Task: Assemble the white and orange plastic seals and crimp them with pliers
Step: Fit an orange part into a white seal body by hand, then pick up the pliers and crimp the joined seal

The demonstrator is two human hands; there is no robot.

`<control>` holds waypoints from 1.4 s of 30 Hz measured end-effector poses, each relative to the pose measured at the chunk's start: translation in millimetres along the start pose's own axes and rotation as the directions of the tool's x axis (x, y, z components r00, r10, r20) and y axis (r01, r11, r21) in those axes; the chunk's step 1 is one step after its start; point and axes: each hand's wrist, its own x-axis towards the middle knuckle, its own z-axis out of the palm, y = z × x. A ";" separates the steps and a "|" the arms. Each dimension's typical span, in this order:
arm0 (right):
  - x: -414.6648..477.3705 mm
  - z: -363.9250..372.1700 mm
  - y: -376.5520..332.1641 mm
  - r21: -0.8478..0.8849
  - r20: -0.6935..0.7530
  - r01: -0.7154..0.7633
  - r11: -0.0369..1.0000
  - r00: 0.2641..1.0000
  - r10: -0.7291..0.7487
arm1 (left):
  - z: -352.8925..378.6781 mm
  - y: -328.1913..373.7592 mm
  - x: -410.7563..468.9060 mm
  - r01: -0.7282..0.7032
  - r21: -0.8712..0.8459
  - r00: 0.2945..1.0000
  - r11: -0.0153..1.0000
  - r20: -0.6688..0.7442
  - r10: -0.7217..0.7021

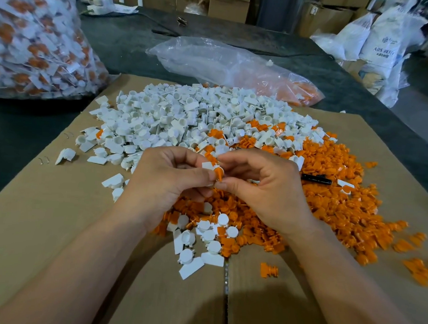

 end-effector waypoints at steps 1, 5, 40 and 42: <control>-0.5 -0.3 -1.1 -0.007 0.007 -0.002 1.000 1.000 0.002 | -0.1 0.0 0.0 0.001 -0.004 1.000 1.000 0.000 -0.001; 5.6 -21.4 -4.5 -0.145 0.026 -0.139 0.980 0.989 0.144 | -2.7 -0.3 1.9 0.006 -0.051 1.000 0.999 -0.016 -0.007; 10.5 -74.2 3.8 -0.675 -0.100 -0.345 0.652 0.919 0.382 | -6.6 -6.3 10.7 -0.015 -0.157 0.996 0.988 -0.088 0.001; 11.0 -70.1 -0.4 -0.627 -0.125 -0.317 0.712 0.943 0.310 | -5.5 -7.0 11.6 -0.042 -0.174 0.994 0.984 -0.103 0.025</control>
